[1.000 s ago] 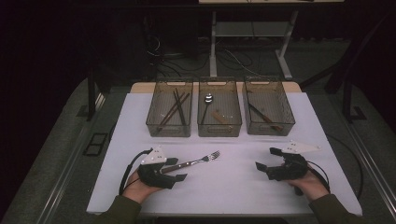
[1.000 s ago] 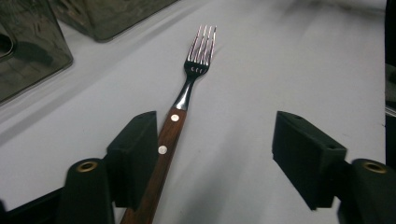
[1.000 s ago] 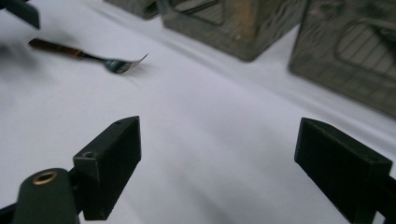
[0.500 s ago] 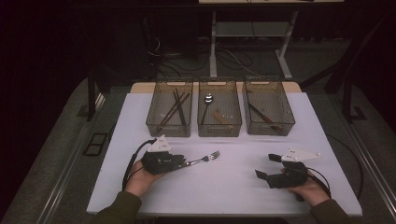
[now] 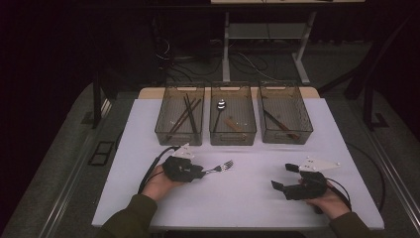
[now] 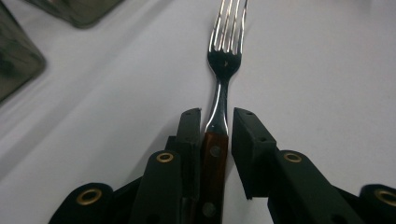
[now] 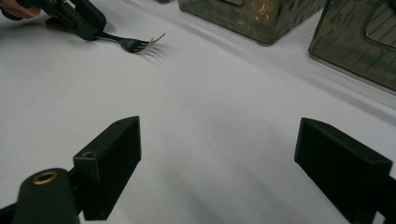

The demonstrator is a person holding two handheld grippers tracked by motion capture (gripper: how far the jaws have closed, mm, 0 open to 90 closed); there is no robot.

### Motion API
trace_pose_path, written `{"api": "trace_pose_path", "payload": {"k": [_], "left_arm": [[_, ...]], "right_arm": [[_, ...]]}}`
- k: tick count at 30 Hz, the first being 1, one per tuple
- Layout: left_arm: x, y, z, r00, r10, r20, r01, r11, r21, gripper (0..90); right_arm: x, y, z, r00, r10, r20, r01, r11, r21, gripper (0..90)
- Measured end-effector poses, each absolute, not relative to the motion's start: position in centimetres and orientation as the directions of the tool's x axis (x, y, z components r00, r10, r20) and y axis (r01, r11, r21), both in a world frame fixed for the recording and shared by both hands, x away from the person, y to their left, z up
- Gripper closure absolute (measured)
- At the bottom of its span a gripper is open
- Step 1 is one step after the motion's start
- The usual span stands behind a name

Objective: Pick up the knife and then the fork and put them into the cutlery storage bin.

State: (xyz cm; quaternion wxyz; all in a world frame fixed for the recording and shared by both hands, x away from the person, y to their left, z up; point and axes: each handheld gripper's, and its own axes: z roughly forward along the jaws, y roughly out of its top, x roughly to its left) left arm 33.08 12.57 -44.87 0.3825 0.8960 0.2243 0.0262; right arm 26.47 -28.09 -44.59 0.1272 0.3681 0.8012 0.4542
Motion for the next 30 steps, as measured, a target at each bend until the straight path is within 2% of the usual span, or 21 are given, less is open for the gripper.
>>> {"api": "trace_pose_path", "payload": {"k": [5, 9, 18, 21, 26, 30], "left_arm": [[32.8, 12.4, -44.9, 0.905, 0.417, -0.082, 0.352, -0.627, 0.695, 77.0], [32.8, 12.4, -44.8, 0.907, 0.415, -0.071, 0.343, -0.632, 0.695, 77.4], [32.6, 12.5, -44.3, 0.886, 0.457, -0.078, 0.374, -0.606, 0.702, 77.5], [32.3, 12.4, -43.8, 0.882, 0.464, -0.08, 0.379, -0.6, 0.705, 77.5], [31.4, 11.6, -42.8, 0.884, 0.459, -0.084, 0.373, -0.588, 0.718, 77.4], [30.7, 10.7, -42.3, 0.887, 0.452, -0.098, 0.369, -0.563, 0.74, 77.4]], "right_arm": [[26.5, -28.0, -44.7, -0.706, 0.698, 0.12, 0.46, 0.324, 0.827, 14.6], [26.6, -27.8, -44.7, -0.708, 0.696, 0.121, 0.463, 0.328, 0.823, 14.5], [27.0, -27.5, -44.5, -0.676, 0.712, 0.193, 0.525, 0.281, 0.804, 14.5], [27.3, -27.4, -44.1, -0.681, 0.688, 0.253, 0.555, 0.259, 0.791, 14.6], [27.3, -26.7, -43.1, -0.715, 0.641, 0.279, 0.537, 0.248, 0.806, 14.5], [27.6, -26.2, -42.6, -0.702, 0.627, 0.337, 0.584, 0.236, 0.776, 14.6]]}}
